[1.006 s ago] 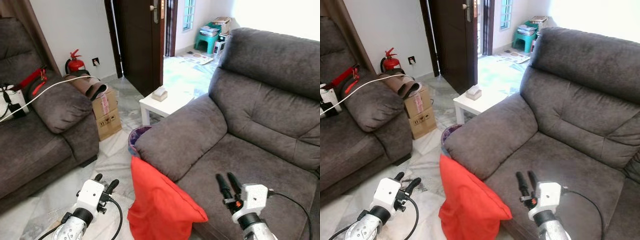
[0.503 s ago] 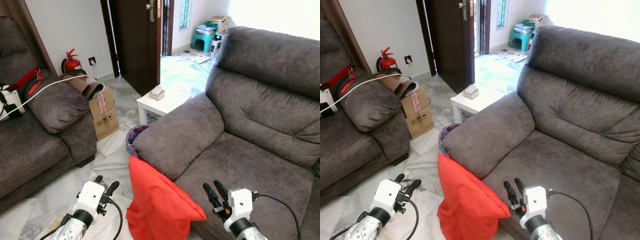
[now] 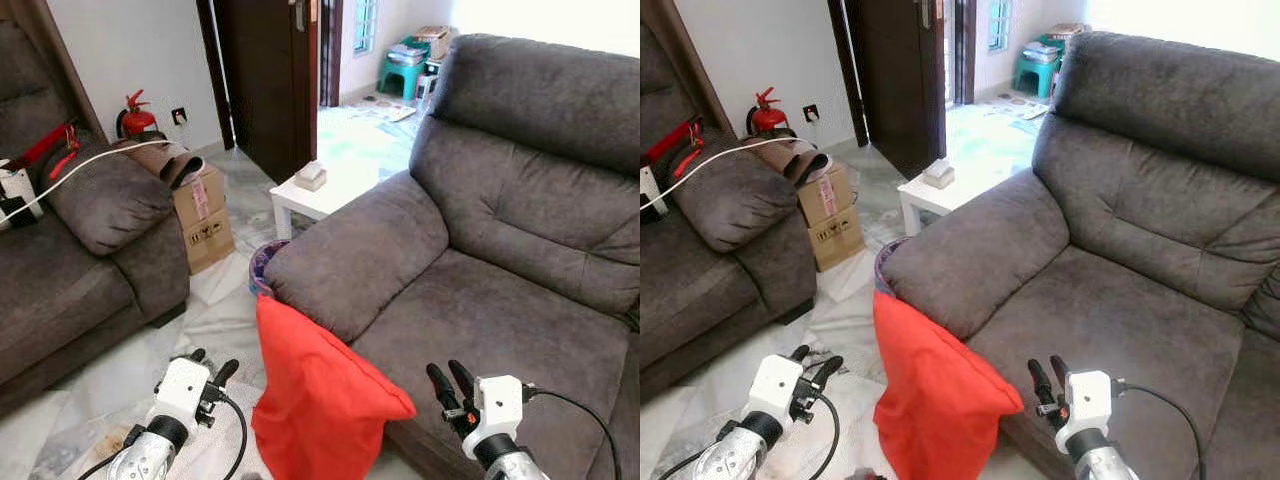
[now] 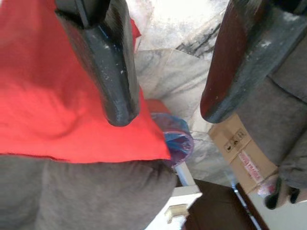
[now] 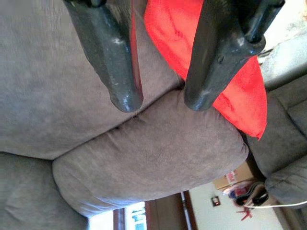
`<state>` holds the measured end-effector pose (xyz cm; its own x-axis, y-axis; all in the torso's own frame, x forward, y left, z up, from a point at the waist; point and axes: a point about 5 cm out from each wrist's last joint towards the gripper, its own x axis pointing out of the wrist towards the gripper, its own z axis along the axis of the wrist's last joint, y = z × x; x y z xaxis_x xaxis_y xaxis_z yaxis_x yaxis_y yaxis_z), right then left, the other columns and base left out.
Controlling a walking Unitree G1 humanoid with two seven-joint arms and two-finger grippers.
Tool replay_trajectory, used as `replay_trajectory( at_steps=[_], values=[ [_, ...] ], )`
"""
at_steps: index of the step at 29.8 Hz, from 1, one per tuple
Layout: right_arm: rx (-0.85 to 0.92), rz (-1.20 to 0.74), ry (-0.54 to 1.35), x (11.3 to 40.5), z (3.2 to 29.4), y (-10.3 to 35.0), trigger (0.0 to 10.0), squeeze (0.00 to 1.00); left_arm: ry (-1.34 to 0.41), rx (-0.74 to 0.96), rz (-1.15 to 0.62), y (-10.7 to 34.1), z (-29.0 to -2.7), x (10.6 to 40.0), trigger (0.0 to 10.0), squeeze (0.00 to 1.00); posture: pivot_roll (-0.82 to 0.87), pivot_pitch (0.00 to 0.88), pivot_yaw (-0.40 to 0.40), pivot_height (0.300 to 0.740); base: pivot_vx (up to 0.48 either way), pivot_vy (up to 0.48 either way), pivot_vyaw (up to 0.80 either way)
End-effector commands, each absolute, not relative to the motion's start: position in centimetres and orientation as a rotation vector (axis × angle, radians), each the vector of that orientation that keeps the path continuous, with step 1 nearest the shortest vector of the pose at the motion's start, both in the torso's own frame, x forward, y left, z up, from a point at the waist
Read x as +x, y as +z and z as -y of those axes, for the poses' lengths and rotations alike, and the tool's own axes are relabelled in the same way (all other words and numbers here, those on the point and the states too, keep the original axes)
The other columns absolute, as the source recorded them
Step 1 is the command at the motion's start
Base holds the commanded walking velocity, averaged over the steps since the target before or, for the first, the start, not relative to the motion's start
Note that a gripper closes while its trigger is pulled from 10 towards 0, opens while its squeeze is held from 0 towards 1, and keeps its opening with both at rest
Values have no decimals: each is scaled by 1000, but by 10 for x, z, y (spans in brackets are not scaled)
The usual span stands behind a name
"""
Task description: Move the pillow to the sofa from floor
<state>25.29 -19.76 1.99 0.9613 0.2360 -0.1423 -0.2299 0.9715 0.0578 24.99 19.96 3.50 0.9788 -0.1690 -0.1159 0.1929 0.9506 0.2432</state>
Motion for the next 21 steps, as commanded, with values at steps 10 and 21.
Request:
replay_trajectory(
  at_steps=[10, 21],
  values=[
    [43, -180, 224, 251, 199, 14, 10000, 0, -193, 223, -142, 29, -198, 247, 10000, 0, 32, 75, 54, 646, 0, 0, 0],
    [46, -182, 228, 251, 197, 13, 10000, 0, -201, 220, -147, 30, -198, 247, 10000, 0, 34, 77, 55, 646, 110, 0, 0]
  ],
)
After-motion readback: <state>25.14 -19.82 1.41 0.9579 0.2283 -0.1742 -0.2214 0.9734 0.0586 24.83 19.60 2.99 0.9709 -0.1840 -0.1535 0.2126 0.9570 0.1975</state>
